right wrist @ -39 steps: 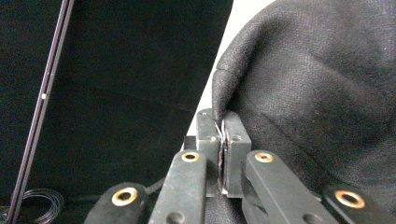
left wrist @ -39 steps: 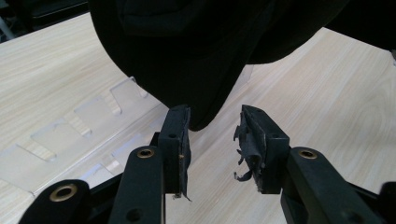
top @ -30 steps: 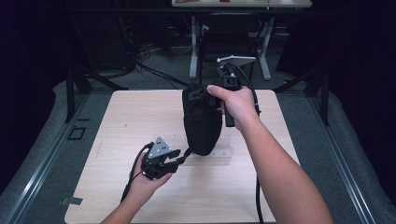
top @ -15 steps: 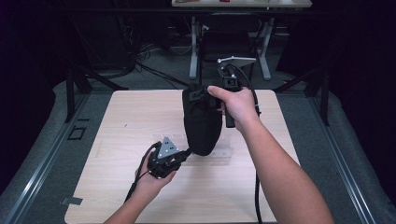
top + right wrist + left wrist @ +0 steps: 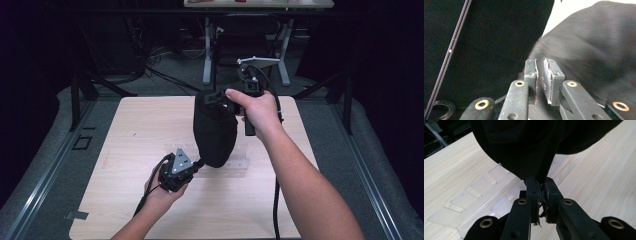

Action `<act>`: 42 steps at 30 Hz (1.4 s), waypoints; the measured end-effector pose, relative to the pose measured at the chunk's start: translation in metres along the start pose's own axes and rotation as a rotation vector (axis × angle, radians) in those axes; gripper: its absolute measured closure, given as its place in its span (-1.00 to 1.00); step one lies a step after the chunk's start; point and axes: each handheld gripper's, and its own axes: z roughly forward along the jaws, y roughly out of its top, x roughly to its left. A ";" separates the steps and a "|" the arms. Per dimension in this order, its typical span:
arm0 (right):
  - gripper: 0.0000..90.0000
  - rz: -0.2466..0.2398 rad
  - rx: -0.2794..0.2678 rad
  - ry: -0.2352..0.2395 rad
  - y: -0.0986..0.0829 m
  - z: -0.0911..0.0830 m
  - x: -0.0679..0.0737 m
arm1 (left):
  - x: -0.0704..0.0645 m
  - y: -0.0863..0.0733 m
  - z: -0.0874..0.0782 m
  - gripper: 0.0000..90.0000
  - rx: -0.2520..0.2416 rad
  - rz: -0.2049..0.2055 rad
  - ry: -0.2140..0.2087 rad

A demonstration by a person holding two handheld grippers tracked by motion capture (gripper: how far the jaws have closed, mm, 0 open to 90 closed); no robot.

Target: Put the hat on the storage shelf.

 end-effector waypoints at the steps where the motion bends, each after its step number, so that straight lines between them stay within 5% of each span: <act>1: 0.78 -0.003 -0.003 -0.004 0.000 -0.002 -0.001 | 0.000 -0.001 0.000 0.90 0.000 0.000 0.004; 14: 0.79 0.001 -0.039 -0.083 -0.005 -0.032 -0.015 | 0.003 -0.009 0.000 0.91 0.007 0.018 0.020; 23: 0.80 0.020 -0.069 -0.105 -0.009 -0.052 -0.027 | 0.009 -0.026 0.009 0.90 0.054 -0.027 0.006; 35: 0.80 0.028 -0.087 -0.128 -0.011 -0.064 -0.036 | 0.012 -0.036 0.010 0.88 0.038 -0.084 -0.019; 38: 0.79 0.019 -0.091 -0.138 -0.011 -0.066 -0.036 | 0.014 -0.037 0.010 0.80 0.039 -0.069 -0.016; 42: 0.78 0.015 -0.089 -0.153 -0.012 -0.067 -0.038 | 0.017 -0.039 0.006 0.56 0.035 -0.101 -0.023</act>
